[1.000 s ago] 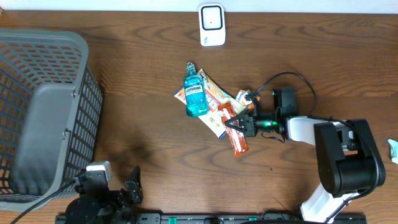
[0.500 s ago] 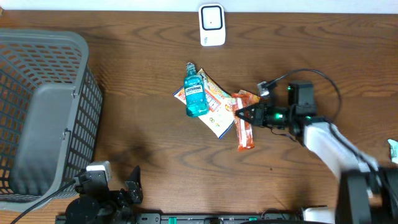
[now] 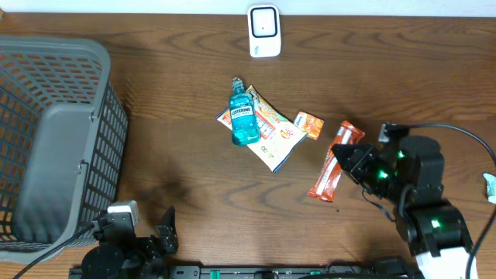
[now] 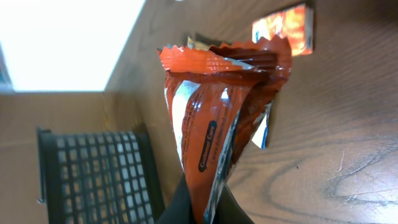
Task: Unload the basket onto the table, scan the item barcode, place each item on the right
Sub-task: 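Raise the red snack bar up to the white scanner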
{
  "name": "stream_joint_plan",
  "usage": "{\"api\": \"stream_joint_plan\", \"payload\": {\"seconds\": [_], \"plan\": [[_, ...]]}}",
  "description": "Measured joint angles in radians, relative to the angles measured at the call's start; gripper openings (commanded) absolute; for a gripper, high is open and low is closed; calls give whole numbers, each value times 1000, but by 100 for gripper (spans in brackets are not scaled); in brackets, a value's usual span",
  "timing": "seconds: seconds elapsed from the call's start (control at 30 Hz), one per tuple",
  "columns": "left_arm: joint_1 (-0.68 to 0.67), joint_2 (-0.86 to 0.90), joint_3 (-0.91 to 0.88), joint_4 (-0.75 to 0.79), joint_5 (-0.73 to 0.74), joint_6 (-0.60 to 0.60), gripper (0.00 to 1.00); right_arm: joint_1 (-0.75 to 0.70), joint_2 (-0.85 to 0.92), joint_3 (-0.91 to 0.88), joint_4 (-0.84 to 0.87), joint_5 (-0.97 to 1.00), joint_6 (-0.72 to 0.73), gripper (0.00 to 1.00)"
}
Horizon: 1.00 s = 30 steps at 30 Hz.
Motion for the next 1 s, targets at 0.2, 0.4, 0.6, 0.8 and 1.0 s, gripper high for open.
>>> {"api": "stream_joint_plan", "payload": {"seconds": [0.2,0.4,0.6,0.8,1.0], "plan": [[0,0,0,0,0,0,99,3,-34,0,27,34,-19,1],[0,0,0,0,3,0,99,74,29,0,232,55,-257,1],[0,0,0,0,4,0,99,204,197,0,499,219,-441,1],[0,0,0,0,6,0,99,306,416,3,835,420,-568,1],[0,0,0,0,7,0,99,337,639,131,889,593,-719,1]]}}
